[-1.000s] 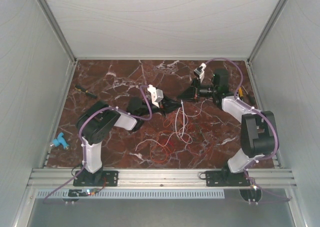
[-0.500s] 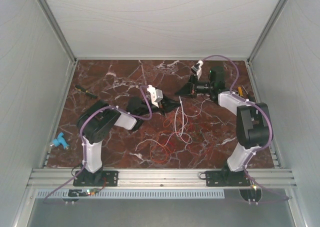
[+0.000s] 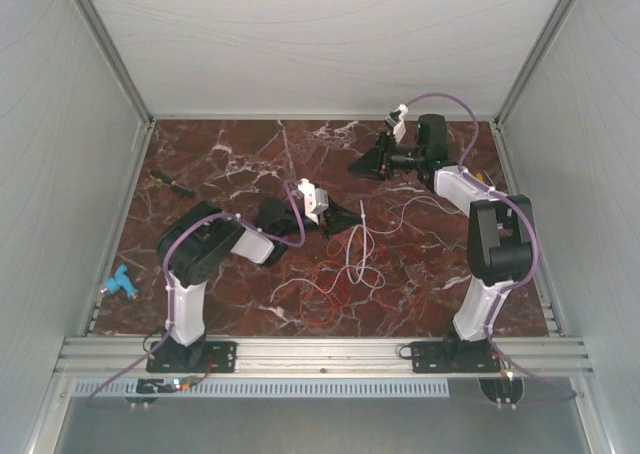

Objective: Zip-tie the wires
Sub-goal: Tie the cable at the center of the board.

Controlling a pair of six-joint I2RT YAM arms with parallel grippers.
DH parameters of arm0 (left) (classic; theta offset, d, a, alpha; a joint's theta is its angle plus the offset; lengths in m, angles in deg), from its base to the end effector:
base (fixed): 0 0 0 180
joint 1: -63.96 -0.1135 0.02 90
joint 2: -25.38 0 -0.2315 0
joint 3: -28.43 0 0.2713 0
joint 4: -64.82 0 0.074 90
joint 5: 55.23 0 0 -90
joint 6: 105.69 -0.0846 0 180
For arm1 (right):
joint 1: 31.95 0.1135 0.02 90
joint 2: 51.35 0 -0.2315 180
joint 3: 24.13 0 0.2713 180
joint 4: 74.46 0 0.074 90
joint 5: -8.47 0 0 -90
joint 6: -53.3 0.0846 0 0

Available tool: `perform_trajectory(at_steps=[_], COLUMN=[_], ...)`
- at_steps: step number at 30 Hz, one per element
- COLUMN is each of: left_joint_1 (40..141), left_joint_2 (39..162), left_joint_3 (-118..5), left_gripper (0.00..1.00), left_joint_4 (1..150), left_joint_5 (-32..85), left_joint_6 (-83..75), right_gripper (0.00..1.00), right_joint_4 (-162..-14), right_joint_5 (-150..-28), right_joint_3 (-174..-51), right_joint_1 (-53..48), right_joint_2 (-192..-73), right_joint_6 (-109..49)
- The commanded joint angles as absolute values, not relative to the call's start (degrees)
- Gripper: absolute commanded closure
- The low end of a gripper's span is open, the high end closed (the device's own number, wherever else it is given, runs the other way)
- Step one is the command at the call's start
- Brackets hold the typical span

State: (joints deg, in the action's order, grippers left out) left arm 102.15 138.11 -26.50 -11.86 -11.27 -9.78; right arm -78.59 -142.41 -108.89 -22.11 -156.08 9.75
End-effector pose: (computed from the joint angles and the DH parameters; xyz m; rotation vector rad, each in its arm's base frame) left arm 0.2607 -0.2826 0.1404 1.0497 0.9834 -1.1363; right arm 0.4199 0.1478 0.1977 -0.0955 2.1471 1.6547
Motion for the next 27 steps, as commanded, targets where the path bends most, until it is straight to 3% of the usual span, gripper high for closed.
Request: perform_trajectory(at_steps=[1, 3, 8, 10, 13, 27], left_joint_1=[102.23, 102.19, 102.09, 102.1, 102.1, 102.17], left_joint_2=[138.74, 138.66, 138.74, 138.89, 138.95, 138.57], left_joint_3=[-26.98, -27.0, -27.51, -28.08, -28.43, -28.13], left_gripper=[1.0, 1.0, 1.0, 1.0, 1.0, 1.0], left_joint_4=[-27.35, -27.35, -27.35, -27.33, -27.39, -27.35], left_joint_5=[-12.08, -12.08, -12.29, -12.34, -12.41, -12.12], left_joint_6=[-11.94, -11.79, -11.37, -10.99, -10.54, -10.33], right_gripper=[0.64, 0.53, 0.52, 0.57, 0.78, 0.97], right_joint_4=[-81.31, -79.32, -74.28, -69.76, -62.76, -54.44], right_joint_5=[-146.15, -149.73, -156.0, -157.44, -158.38, -160.84], right_joint_3=[-106.07, -101.64, -93.13, -90.67, -88.69, -85.94], right_joint_1=[-23.77, -24.63, -24.3, -23.84, -23.59, -22.35], right_joint_2=[-153.9, -150.72, -146.62, -146.07, -145.78, -146.56], right_joint_6=[6.99, 7.6, 9.23, 12.12, 16.84, 22.68])
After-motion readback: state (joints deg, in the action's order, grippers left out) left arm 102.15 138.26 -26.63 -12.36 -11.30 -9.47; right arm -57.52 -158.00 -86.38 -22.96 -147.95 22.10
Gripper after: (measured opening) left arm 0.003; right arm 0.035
